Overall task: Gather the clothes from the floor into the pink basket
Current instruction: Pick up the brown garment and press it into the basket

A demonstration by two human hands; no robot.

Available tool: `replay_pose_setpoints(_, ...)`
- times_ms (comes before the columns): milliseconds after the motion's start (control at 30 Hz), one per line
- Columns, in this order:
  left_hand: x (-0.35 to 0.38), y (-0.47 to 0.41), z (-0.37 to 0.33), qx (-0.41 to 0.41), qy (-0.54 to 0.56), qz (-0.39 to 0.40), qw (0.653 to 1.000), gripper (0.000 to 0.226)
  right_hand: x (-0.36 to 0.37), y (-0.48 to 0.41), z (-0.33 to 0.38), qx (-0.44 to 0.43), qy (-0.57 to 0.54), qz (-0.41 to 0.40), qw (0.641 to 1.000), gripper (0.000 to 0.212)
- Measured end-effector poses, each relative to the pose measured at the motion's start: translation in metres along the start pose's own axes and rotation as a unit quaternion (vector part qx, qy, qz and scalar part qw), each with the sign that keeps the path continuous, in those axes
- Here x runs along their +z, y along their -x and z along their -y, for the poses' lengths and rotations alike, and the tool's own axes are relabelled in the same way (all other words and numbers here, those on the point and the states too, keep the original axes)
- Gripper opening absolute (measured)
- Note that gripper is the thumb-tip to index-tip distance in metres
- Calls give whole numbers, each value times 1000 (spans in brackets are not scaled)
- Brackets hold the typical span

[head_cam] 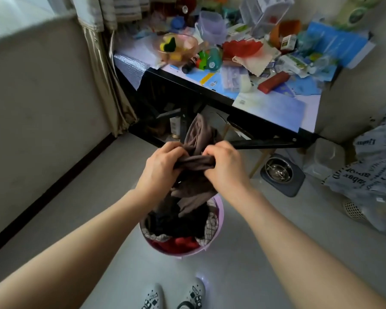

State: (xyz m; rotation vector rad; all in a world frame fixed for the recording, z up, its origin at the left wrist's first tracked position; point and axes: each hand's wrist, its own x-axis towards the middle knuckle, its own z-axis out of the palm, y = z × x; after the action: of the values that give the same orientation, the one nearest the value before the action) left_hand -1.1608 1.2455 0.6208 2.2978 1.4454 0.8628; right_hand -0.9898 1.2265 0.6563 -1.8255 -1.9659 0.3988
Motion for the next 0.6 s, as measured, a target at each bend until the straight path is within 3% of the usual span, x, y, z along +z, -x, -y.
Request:
replay_pose_setpoints(267, 130, 12, 104, -63, 23, 45, 997, 26, 156, -22, -79, 92, -52, 42, 994, 24)
replay_pose_setpoints(400, 230, 59, 183, -132, 23, 114, 984, 33, 282, -5, -133, 183, -93, 64, 977, 32)
replay_pose_setpoints(467, 270, 82, 214, -121, 4, 191, 974, 49, 335, 6, -159, 183, -58, 136, 972, 41)
replay_pose_setpoints(533, 299, 102, 236, -156, -70, 361, 917, 72, 375, 17, -180, 192, -4, 290, 938, 62)
replay_pose_setpoints(600, 326, 123, 255, -180, -127, 497, 839, 81, 406, 31, -195, 241, 27, 428, 871, 77)
